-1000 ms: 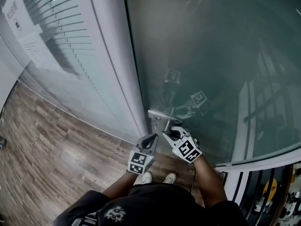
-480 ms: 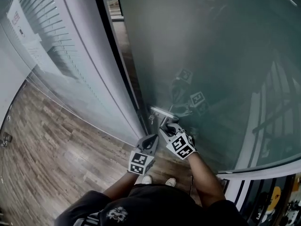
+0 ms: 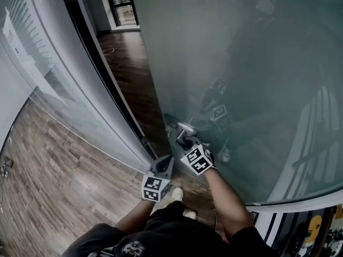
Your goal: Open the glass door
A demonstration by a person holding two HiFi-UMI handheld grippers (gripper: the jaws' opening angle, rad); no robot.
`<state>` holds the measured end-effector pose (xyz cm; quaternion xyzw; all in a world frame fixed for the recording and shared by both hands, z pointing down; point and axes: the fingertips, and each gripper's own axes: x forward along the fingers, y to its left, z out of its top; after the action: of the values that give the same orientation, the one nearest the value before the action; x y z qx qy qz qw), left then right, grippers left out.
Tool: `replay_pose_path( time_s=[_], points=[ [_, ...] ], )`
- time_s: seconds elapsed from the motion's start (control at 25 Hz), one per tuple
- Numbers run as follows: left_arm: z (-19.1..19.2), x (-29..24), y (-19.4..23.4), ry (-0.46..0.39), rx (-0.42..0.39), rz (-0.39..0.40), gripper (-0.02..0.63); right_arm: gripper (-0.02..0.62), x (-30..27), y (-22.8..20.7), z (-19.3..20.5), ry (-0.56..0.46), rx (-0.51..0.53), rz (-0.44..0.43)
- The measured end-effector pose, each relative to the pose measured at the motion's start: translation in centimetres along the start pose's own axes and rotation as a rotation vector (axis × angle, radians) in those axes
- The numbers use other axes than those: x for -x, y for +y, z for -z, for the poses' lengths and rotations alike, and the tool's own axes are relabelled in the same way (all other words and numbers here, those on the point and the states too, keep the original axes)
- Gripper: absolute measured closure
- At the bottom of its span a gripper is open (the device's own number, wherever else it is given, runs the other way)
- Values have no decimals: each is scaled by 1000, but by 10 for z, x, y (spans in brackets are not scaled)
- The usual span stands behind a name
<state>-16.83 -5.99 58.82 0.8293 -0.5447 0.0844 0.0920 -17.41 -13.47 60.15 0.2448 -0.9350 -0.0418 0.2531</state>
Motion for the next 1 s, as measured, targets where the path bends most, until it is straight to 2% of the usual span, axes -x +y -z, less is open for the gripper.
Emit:
replay_pose_path(
  time_s=[0.16,0.36,0.56,0.76,1.0],
  points=[
    [-37,-18,-24,-40,13,38,600,560,22,-41,-10,24,-29,42],
    [-67,-92,-20,-74,-2,60,600,561,11,-113,-2,36,-61,79],
    [-63,-149,4,-86,-6,102,600,561,-21,-157,27,47,-97,139],
    [-65,-175,23,-106,23,172,600,561,-39,-187,37,60,-138,197],
    [-97,-237,3,-105,24,275,600,561,-28,-286,56,68,-167,291]
  ],
)
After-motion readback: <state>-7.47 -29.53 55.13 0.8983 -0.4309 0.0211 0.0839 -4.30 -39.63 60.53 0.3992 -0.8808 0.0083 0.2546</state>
